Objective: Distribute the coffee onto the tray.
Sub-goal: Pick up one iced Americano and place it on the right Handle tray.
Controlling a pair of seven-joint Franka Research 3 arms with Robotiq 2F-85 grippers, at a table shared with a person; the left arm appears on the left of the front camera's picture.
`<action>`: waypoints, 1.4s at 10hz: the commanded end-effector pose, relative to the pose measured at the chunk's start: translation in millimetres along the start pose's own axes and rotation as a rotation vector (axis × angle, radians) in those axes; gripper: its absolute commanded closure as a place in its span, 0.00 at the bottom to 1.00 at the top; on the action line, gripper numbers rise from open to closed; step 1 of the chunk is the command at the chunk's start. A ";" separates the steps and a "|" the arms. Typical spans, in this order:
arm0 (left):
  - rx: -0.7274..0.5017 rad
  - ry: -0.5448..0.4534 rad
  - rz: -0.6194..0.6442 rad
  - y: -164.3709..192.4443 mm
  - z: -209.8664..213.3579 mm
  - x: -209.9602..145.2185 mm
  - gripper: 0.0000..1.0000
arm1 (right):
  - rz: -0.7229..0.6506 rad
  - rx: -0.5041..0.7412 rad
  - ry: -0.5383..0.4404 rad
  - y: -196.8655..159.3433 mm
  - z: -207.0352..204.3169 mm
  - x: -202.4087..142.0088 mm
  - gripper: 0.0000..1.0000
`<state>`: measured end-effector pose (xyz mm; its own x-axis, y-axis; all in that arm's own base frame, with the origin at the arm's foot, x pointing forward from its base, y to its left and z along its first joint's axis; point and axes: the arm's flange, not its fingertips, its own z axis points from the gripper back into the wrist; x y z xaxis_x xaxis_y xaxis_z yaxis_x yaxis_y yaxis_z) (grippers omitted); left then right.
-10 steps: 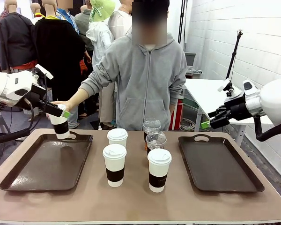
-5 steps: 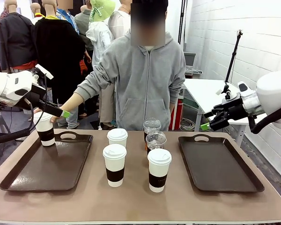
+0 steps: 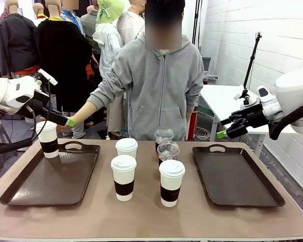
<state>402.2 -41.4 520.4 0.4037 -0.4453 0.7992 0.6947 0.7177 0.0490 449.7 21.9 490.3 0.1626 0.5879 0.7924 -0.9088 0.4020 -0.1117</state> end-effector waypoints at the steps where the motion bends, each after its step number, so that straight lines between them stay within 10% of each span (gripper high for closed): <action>1: -0.005 0.000 0.006 1.2 -0.8 -1.3 0.00 | 0.017 0.006 0.003 0.9 -3.1 -3.6 0.00; 5: -0.005 0.000 0.006 1.2 -0.8 -1.3 0.00 | 0.007 0.036 0.032 -58.7 -13.1 12.3 0.00; 9: -0.005 0.000 0.006 1.2 -0.8 -1.3 0.00 | 0.027 0.248 -0.244 -105.0 -30.7 0.0 0.00; 14: -0.005 0.000 0.006 1.2 -0.8 -1.3 0.00 | 0.089 0.318 -0.325 -130.1 -71.1 -33.9 0.00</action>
<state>402.0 -41.5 520.4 0.4035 -0.4461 0.7988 0.6945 0.7177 0.0501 576.1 -0.8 436.1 0.0185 0.3580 0.9335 -0.9944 0.1036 -0.0200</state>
